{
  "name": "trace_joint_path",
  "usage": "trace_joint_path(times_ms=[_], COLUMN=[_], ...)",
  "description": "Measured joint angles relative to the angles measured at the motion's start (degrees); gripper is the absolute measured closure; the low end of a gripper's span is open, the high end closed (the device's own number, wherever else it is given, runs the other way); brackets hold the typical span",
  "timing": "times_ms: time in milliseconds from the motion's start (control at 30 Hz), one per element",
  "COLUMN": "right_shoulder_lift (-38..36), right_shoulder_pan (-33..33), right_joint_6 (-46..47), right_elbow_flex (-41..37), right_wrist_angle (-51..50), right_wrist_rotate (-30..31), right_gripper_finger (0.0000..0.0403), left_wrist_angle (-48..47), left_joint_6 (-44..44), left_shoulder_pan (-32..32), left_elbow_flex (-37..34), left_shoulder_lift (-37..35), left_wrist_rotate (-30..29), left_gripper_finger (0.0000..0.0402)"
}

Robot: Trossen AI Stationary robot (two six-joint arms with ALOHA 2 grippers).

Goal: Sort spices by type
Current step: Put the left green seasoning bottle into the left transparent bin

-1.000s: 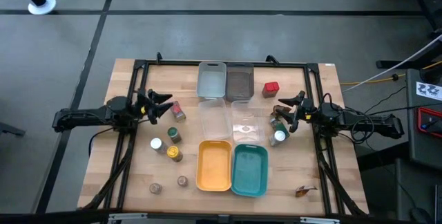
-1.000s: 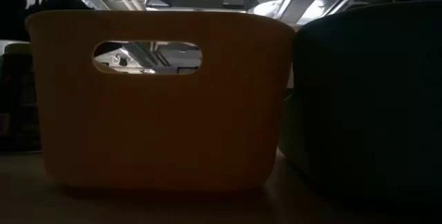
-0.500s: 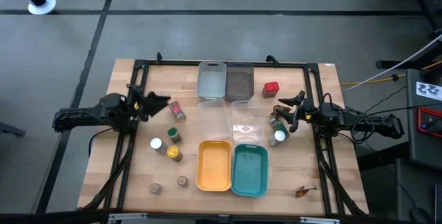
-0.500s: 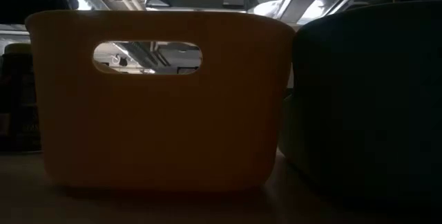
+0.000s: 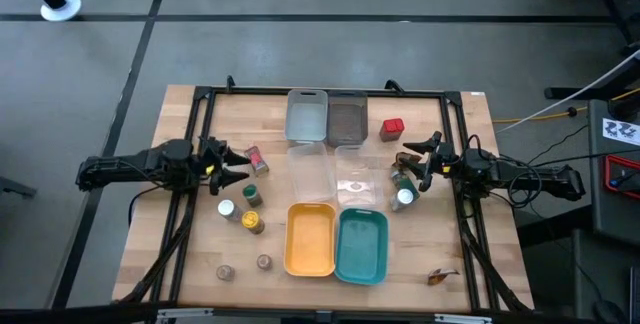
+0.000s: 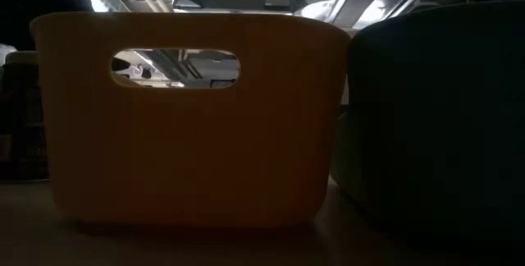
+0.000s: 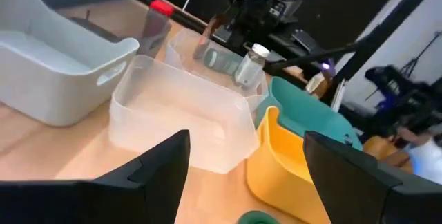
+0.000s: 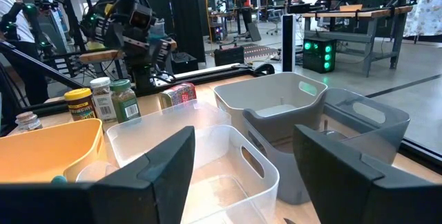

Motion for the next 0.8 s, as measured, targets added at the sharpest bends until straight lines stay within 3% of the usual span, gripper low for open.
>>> trace_joint_path(times_ms=[267,467,800], right_shoulder_lift=[-0.02,0.0,0.0], right_shoulder_pan=[0.0,0.01,0.01], right_joint_6=[0.7,3.31,3.48], right_elbow_flex=[0.0,-0.01,-0.01], right_wrist_angle=[0.0,0.02,0.11], right_wrist_rotate=[-0.02,0.0,0.0], right_gripper_finger=[0.016,0.016,0.016], left_wrist_angle=[-7.74,-7.79,-5.53], left_joint_6=[7.48,15.13,19.95], left_shoulder_pan=[0.0,-0.34,-2.04], left_elbow_flex=[0.02,0.02,0.0], left_shoulder_lift=[-0.02,0.04,0.96], left_wrist_rotate=[8.16,9.3,8.77], left_gripper_finger=[0.0135,0.0144,0.0166])
